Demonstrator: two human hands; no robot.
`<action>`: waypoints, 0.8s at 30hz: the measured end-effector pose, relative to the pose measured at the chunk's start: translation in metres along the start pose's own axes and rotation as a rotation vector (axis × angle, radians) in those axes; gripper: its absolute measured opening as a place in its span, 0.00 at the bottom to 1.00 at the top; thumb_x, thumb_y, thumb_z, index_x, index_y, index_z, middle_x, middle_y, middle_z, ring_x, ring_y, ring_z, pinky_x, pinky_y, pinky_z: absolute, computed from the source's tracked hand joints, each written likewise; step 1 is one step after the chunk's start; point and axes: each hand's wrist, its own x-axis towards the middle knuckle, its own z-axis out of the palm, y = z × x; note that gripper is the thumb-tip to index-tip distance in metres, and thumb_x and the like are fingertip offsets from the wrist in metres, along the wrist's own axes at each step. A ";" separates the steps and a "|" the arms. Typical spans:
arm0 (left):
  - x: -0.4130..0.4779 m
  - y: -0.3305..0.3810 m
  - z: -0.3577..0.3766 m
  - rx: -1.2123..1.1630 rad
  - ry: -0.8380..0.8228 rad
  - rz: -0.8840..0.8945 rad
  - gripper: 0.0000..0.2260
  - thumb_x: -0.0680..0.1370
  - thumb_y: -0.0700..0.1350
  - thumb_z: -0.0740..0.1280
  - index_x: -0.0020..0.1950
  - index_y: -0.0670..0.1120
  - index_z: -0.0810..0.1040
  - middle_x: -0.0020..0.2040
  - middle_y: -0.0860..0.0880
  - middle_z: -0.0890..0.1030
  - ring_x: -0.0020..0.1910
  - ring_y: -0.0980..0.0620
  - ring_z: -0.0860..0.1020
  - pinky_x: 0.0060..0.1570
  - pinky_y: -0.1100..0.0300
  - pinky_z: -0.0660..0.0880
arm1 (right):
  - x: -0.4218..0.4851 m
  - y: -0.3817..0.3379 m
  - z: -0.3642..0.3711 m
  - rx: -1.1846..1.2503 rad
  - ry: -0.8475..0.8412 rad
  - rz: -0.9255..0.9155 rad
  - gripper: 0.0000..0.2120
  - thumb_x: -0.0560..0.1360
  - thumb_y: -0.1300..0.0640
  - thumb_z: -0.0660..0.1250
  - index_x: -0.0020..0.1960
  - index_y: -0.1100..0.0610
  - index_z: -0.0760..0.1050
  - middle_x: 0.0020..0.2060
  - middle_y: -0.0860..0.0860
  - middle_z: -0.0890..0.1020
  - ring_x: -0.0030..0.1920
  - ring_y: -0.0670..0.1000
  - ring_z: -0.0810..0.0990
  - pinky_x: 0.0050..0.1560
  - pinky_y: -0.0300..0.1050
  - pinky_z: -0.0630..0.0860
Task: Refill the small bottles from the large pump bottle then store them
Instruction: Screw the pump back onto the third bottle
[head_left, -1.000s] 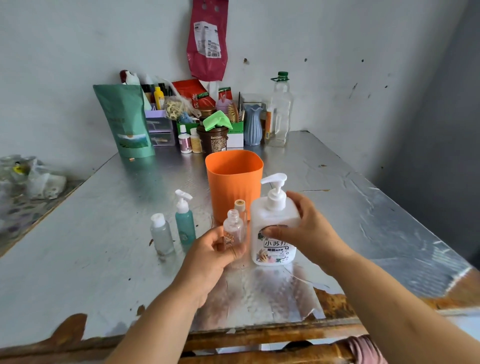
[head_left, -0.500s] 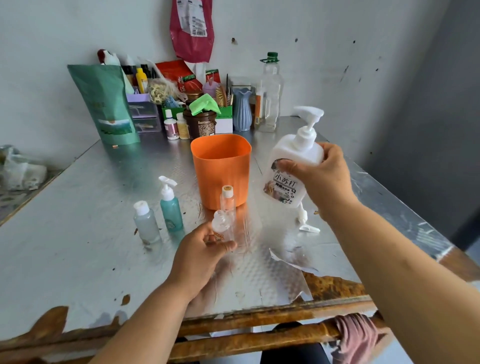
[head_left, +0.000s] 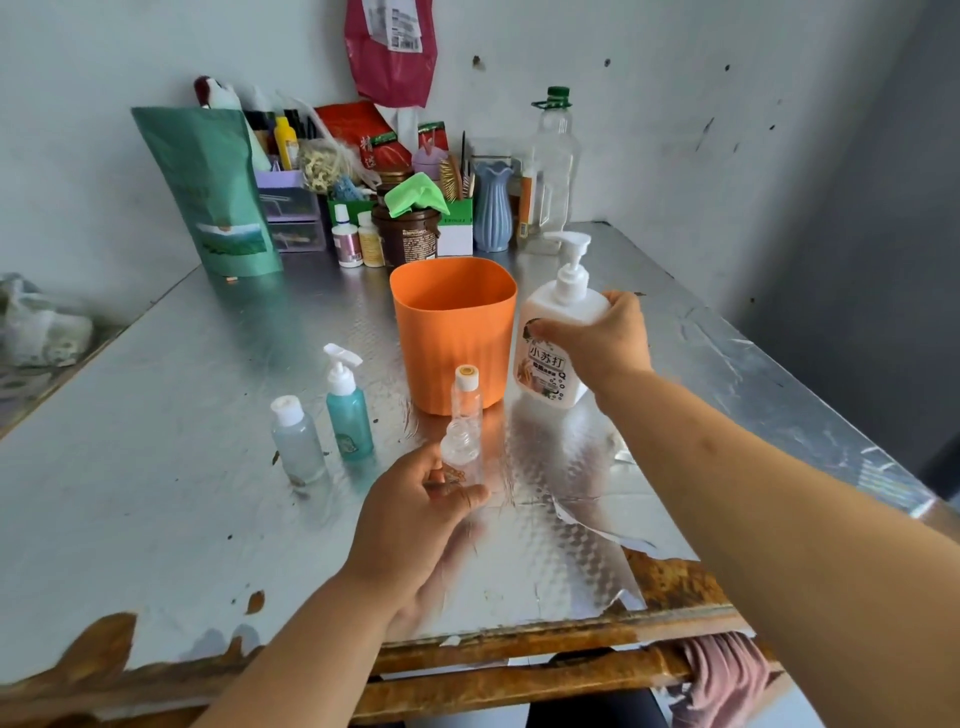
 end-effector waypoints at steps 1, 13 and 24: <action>0.000 0.000 0.000 -0.010 -0.002 -0.004 0.11 0.74 0.51 0.73 0.54 0.59 0.77 0.46 0.67 0.82 0.47 0.67 0.80 0.50 0.67 0.75 | 0.000 0.004 0.003 -0.009 0.002 0.006 0.33 0.57 0.51 0.80 0.55 0.52 0.66 0.54 0.51 0.76 0.50 0.52 0.79 0.46 0.49 0.78; 0.001 -0.001 -0.001 0.058 0.024 0.040 0.18 0.72 0.51 0.75 0.61 0.58 0.77 0.52 0.63 0.82 0.52 0.62 0.80 0.53 0.62 0.75 | -0.016 0.042 -0.044 -0.342 -0.009 0.030 0.27 0.73 0.47 0.68 0.67 0.58 0.67 0.61 0.54 0.76 0.58 0.53 0.76 0.56 0.46 0.71; 0.001 -0.003 0.001 0.091 0.044 0.041 0.18 0.72 0.53 0.75 0.60 0.58 0.78 0.52 0.63 0.83 0.52 0.61 0.79 0.54 0.62 0.74 | -0.027 0.072 -0.067 -0.990 -0.330 -0.201 0.35 0.72 0.75 0.52 0.64 0.40 0.71 0.59 0.48 0.70 0.63 0.52 0.63 0.44 0.41 0.69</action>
